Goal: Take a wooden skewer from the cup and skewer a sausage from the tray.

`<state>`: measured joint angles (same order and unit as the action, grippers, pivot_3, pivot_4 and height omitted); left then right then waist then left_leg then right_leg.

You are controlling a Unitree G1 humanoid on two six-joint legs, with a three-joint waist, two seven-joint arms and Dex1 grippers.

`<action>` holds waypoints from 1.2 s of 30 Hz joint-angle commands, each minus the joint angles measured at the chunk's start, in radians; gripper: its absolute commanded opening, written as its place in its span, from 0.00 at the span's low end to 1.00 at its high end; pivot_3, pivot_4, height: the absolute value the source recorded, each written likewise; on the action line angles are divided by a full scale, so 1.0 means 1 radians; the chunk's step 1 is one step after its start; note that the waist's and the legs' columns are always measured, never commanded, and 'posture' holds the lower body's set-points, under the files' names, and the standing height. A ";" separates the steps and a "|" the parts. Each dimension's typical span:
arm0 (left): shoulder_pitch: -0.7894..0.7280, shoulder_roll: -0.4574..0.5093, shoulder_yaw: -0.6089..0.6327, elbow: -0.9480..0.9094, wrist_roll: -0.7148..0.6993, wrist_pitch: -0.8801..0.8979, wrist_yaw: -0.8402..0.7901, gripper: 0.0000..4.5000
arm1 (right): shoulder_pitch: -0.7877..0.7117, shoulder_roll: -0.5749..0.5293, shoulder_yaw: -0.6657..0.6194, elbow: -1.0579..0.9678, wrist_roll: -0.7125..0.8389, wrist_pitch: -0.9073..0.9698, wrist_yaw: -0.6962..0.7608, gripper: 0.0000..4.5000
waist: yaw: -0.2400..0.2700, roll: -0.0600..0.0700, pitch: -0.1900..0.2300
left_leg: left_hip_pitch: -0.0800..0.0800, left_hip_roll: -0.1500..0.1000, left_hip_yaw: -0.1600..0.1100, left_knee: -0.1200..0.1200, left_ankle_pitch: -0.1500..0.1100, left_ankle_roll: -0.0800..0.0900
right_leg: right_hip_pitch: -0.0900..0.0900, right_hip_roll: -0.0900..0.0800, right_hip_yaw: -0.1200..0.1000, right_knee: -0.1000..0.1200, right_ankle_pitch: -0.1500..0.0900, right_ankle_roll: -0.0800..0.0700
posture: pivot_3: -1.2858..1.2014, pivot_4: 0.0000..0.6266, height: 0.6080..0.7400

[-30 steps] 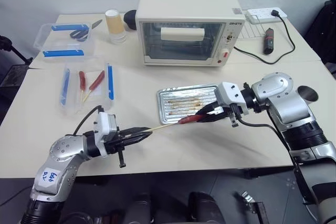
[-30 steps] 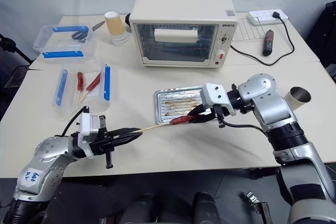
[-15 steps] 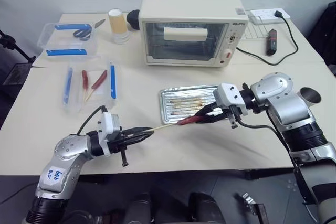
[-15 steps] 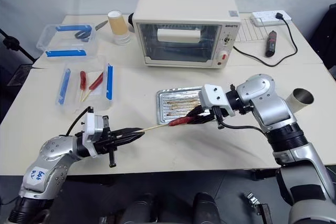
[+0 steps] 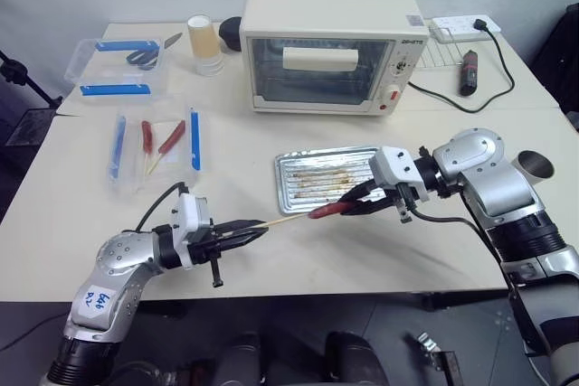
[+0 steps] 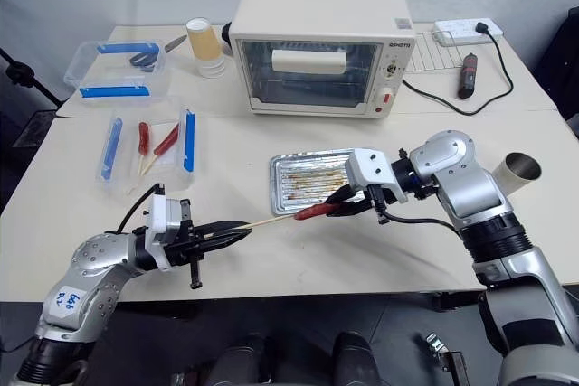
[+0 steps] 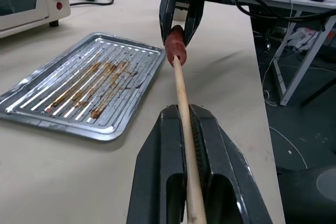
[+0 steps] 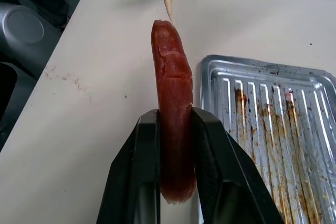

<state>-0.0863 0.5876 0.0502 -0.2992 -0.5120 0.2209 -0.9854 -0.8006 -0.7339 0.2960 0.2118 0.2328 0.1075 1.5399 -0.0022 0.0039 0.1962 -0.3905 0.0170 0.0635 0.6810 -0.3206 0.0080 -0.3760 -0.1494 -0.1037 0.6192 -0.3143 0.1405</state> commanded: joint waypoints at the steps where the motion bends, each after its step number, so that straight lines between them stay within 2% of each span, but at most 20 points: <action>1: 0.006 0.009 0.027 -0.029 -0.022 -0.006 -0.005 0.00 | -0.027 -0.017 -0.029 0.011 0.010 -0.025 0.054 0.18 | 0.000 0.000 0.000 | 0.000 0.000 0.000 0.000 0.000 0.000 | 0.000 0.000 0.000 0.000 0.000 0.000 | 0.52 0.24 1.00; 20: -0.039 -0.025 -0.017 -0.011 -0.004 -0.003 0.007 0.00 | -0.021 0.010 -0.012 -0.050 0.028 0.009 0.050 0.18 | 0.000 0.000 0.000 | 0.000 0.000 0.000 0.000 0.000 0.000 | 0.000 0.000 0.000 0.000 0.000 0.000 | 0.52 0.24 1.00; 36: -0.026 -0.015 -0.018 -0.001 0.004 -0.007 0.006 0.00 | -0.022 -0.009 -0.023 -0.034 0.023 0.000 0.056 0.18 | 0.000 0.000 0.000 | 0.000 0.000 0.000 0.000 0.000 0.000 | 0.000 0.000 0.000 0.000 0.000 0.000 | 0.52 0.24 1.00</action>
<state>-0.1166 0.5651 0.0211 -0.2971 -0.5080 0.2223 -0.9761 -0.8068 -0.7276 0.2960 0.1938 0.2360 0.1108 1.5407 -0.0020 0.0038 0.1963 -0.3905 0.0170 0.0634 0.6811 -0.3206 0.0080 -0.3760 -0.1494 -0.1038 0.6193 -0.3144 0.1405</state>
